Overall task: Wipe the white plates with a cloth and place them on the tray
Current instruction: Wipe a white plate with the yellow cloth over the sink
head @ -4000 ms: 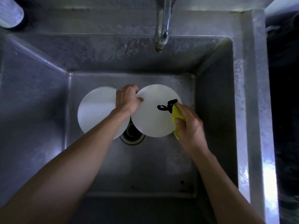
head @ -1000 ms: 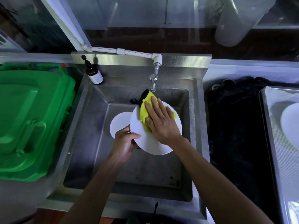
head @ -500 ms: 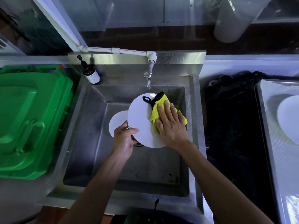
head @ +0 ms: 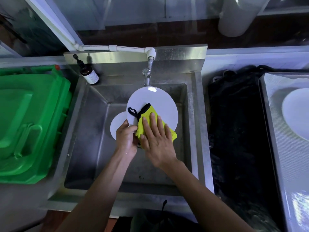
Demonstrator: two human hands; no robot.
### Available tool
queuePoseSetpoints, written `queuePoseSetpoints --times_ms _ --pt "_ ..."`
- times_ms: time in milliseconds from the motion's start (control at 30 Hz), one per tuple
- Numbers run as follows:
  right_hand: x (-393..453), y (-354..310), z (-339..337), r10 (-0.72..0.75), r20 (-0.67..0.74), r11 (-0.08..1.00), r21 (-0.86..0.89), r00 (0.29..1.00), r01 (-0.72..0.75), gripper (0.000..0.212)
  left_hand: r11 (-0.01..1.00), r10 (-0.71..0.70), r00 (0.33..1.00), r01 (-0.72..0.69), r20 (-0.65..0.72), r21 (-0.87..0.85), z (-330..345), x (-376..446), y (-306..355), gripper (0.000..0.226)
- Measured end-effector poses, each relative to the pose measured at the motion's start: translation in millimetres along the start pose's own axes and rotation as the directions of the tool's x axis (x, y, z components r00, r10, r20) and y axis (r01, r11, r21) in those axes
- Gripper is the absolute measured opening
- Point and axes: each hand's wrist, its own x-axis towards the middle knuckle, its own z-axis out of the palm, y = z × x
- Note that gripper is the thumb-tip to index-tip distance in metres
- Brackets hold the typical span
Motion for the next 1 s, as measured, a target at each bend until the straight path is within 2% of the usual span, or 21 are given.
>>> queuePoseSetpoints --times_ms 167,467,733,1000 --pt "-1 10 4 -0.041 -0.018 0.999 0.0 0.999 0.041 0.059 1.0 0.019 1.0 -0.019 0.002 0.013 -11 1 6 0.038" --pt "15 43 -15 0.065 -0.022 0.997 -0.044 0.998 -0.066 0.059 0.994 -0.009 1.0 0.007 0.021 0.112 -29 -1 14 0.038" --pt "42 54 -32 0.11 0.003 0.993 -0.052 0.994 -0.11 0.06 0.978 -0.009 0.993 -0.015 0.116 0.208 -33 -7 10 0.035" --pt "59 43 -41 -0.05 -0.039 0.994 -0.099 0.998 0.046 0.057 0.948 -0.06 0.978 -0.006 0.198 0.319 -36 -11 2 0.054"
